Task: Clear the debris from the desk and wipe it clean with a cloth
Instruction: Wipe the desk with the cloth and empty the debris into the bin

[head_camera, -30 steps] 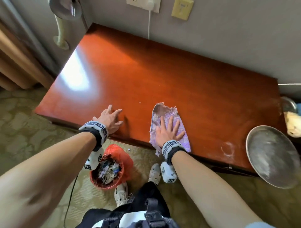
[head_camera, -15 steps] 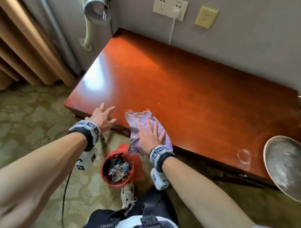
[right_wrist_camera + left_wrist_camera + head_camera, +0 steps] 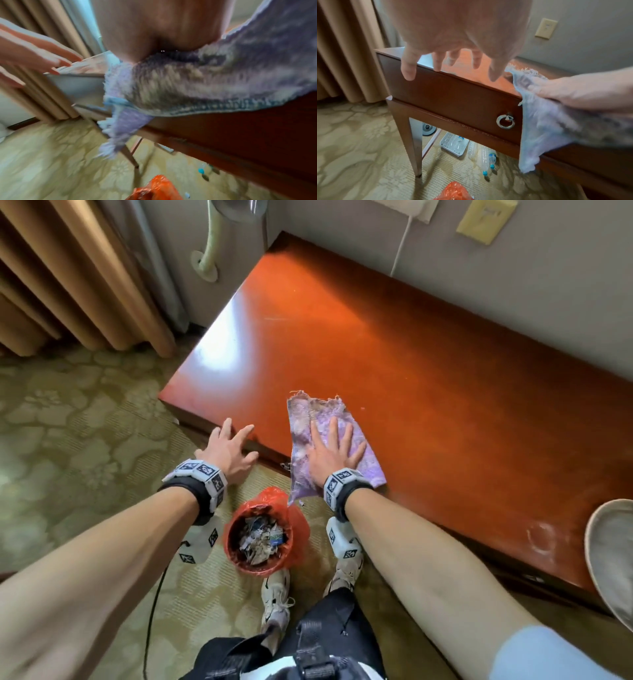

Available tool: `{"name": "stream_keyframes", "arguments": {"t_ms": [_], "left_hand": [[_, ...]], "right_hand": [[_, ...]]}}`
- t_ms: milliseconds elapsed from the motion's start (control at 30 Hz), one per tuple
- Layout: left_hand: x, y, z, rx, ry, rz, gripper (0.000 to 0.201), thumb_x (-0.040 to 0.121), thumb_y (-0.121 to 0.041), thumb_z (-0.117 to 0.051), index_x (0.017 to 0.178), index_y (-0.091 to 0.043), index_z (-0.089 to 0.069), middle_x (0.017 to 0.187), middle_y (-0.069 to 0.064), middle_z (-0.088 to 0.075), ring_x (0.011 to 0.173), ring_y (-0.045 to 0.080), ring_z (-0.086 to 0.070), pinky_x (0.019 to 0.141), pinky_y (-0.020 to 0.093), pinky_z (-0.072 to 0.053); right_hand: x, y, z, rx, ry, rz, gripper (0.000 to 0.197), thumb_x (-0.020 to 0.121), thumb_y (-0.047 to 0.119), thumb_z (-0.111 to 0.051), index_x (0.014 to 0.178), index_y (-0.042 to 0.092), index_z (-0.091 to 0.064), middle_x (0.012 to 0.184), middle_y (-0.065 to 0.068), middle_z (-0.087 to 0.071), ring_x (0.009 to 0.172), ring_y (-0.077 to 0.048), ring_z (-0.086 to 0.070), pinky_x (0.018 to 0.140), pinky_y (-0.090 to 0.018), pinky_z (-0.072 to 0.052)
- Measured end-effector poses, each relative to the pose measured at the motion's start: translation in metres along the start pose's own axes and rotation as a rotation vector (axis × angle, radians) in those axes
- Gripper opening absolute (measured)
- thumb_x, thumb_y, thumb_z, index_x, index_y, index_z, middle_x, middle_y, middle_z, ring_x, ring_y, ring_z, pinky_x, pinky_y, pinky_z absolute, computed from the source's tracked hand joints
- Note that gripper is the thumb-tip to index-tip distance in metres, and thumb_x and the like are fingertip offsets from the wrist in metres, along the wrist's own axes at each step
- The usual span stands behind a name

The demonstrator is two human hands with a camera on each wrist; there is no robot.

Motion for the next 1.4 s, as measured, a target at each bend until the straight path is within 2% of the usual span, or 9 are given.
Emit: {"name": "stream_keyframes", "arguments": {"t_ms": [167, 333, 500, 600, 700, 900, 1133, 1267, 1400], "left_hand": [[-0.008, 0.033, 0.014, -0.057, -0.086, 0.103, 0.063, 0.095, -0.048, -0.047, 0.151, -0.037, -0.021, 0.159, 0.006, -0.012, 0.143, 0.027, -0.020, 0.103, 0.060, -0.035], [-0.016, 0.009, 0.036, -0.003, -0.066, 0.011, 0.063, 0.091, -0.056, -0.053, 0.147, -0.041, -0.027, 0.157, 0.007, -0.018, 0.144, 0.027, -0.019, 0.104, 0.063, -0.032], [-0.023, -0.043, 0.051, 0.062, -0.105, -0.140, 0.063, 0.090, -0.062, -0.050, 0.146, -0.046, -0.025, 0.159, 0.004, -0.012, 0.146, 0.027, -0.012, 0.104, 0.065, -0.031], [-0.023, -0.079, 0.054, 0.068, -0.098, -0.224, 0.066, 0.088, -0.064, -0.051, 0.146, -0.047, -0.024, 0.161, 0.003, -0.007, 0.147, 0.026, -0.009, 0.104, 0.066, -0.030], [-0.026, -0.121, 0.053, 0.072, -0.093, -0.310, 0.069, 0.087, -0.066, -0.051, 0.147, -0.046, -0.023, 0.161, 0.003, -0.005, 0.147, 0.027, -0.008, 0.104, 0.066, -0.029], [-0.037, -0.210, 0.042, 0.162, -0.087, -0.461, 0.069, 0.087, -0.067, -0.048, 0.147, -0.047, -0.021, 0.162, 0.002, -0.004, 0.147, 0.027, -0.009, 0.103, 0.064, -0.033], [-0.063, -0.311, 0.019, 0.282, -0.058, -0.614, 0.070, 0.087, -0.068, -0.048, 0.147, -0.048, -0.018, 0.162, 0.000, -0.002, 0.148, 0.026, -0.006, 0.106, 0.064, -0.032], [-0.079, -0.366, 0.006, 0.365, -0.057, -0.672, 0.069, 0.087, -0.066, -0.050, 0.146, -0.049, -0.018, 0.161, 0.001, -0.004, 0.147, 0.026, -0.007, 0.104, 0.063, -0.034], [-0.105, -0.427, -0.016, 0.405, -0.041, -0.721, 0.070, 0.087, -0.067, -0.049, 0.147, -0.050, -0.017, 0.161, 0.000, -0.003, 0.148, 0.026, -0.004, 0.106, 0.062, -0.030]], "right_hand": [[-0.038, 0.063, -0.028, -0.106, 0.080, 0.241, 0.053, 0.104, 0.046, -0.022, 0.152, 0.048, -0.001, 0.161, 0.001, 0.023, 0.145, -0.033, 0.028, 0.110, -0.067, 0.016], [-0.064, 0.050, -0.027, -0.126, 0.165, 0.410, 0.047, 0.105, 0.044, -0.021, 0.152, 0.045, -0.018, 0.164, 0.006, 0.007, 0.150, -0.025, 0.014, 0.114, -0.068, 0.004], [-0.067, -0.013, 0.011, 0.028, 0.148, 0.239, 0.047, 0.105, 0.042, -0.025, 0.151, 0.033, -0.029, 0.163, 0.002, -0.017, 0.149, -0.022, -0.014, 0.113, -0.065, -0.020], [-0.078, -0.047, 0.036, 0.073, 0.091, 0.174, 0.036, 0.105, 0.040, -0.028, 0.134, 0.028, -0.046, 0.140, -0.002, -0.052, 0.127, -0.028, -0.049, 0.105, -0.057, -0.035], [-0.093, -0.079, 0.054, 0.085, 0.053, 0.077, 0.035, 0.106, 0.040, -0.026, 0.131, 0.026, -0.046, 0.122, -0.007, -0.063, 0.108, -0.033, -0.059, 0.099, -0.051, -0.041], [-0.122, -0.148, 0.079, 0.152, -0.034, -0.088, 0.040, 0.106, 0.042, -0.020, 0.133, 0.023, -0.043, 0.067, -0.002, -0.051, 0.065, -0.024, -0.055, 0.066, -0.036, -0.043], [-0.170, -0.253, 0.098, 0.283, -0.129, -0.287, 0.049, 0.106, 0.044, -0.020, 0.144, 0.019, -0.038, 0.095, -0.014, -0.065, 0.091, -0.032, -0.061, 0.085, -0.041, -0.043], [-0.196, -0.314, 0.103, 0.377, -0.198, -0.374, 0.046, 0.107, 0.041, -0.021, 0.135, 0.013, -0.043, 0.071, 0.003, -0.052, 0.079, -0.029, -0.059, 0.077, -0.037, -0.042], [-0.219, -0.382, 0.105, 0.426, -0.231, -0.467, 0.046, 0.106, 0.042, -0.022, 0.132, 0.012, -0.045, 0.069, 0.005, -0.044, 0.078, -0.028, -0.053, 0.075, -0.037, -0.040]]}}
Point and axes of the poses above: each hand's wrist, its own x-axis towards the middle knuckle, its own z-axis out of the back of the hand, y = z × x, the point moved 10 cm from there along x, towards the middle knuckle
